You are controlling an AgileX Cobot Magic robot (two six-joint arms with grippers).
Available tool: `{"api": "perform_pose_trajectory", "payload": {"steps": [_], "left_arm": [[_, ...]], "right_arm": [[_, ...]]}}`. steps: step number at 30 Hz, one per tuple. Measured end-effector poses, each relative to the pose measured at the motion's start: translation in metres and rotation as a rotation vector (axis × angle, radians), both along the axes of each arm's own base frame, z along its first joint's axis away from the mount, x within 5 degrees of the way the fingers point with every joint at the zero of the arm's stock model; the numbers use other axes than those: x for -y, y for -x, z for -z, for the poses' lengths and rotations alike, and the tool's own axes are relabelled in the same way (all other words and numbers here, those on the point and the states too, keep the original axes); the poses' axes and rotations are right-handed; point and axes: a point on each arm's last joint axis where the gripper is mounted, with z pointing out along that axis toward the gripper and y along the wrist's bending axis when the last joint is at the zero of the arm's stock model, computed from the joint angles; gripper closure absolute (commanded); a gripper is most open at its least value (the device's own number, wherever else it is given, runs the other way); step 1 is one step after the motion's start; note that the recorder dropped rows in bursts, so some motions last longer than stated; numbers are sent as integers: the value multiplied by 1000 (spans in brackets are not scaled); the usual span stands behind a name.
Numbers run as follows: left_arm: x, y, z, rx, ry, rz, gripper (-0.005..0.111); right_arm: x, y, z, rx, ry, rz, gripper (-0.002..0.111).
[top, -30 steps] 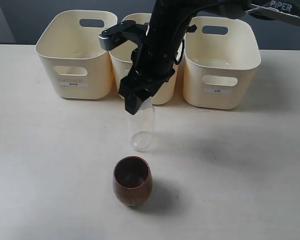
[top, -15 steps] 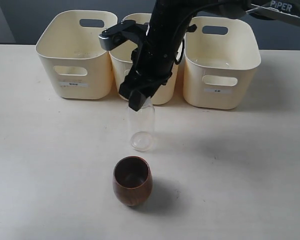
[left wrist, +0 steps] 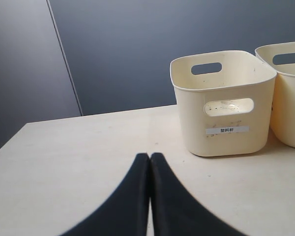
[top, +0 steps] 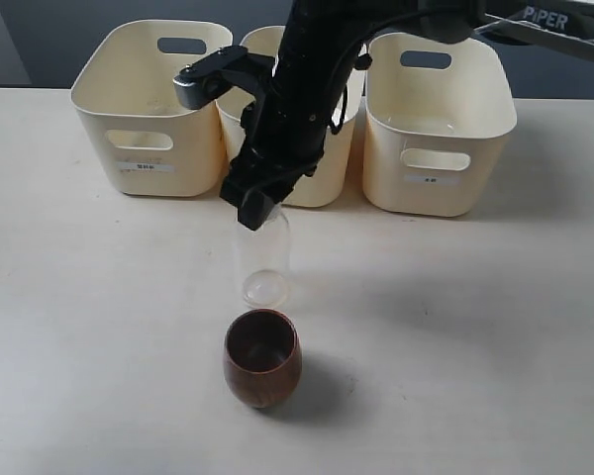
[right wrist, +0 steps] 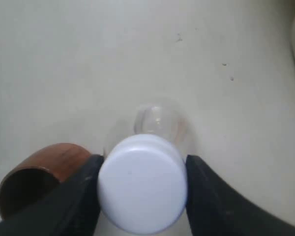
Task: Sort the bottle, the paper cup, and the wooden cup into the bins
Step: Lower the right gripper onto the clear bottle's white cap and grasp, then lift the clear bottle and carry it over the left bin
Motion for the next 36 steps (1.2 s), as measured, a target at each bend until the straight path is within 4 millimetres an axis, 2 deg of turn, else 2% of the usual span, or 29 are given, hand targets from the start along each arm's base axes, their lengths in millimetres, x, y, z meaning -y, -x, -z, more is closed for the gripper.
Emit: {"api": "perform_pose_trajectory", "payload": {"steps": [15, 26, 36], "left_arm": [[0, 0, 0, 0, 0, 0, 107], [0, 0, 0, 0, 0, 0, 107], [0, 0, 0, 0, 0, 0, 107]], "right_arm": [[0, 8, -26, 73, -42, -14, 108], [2, 11, -37, 96, -62, -15, 109], [6, 26, -75, 169, -134, -22, 109]]}}
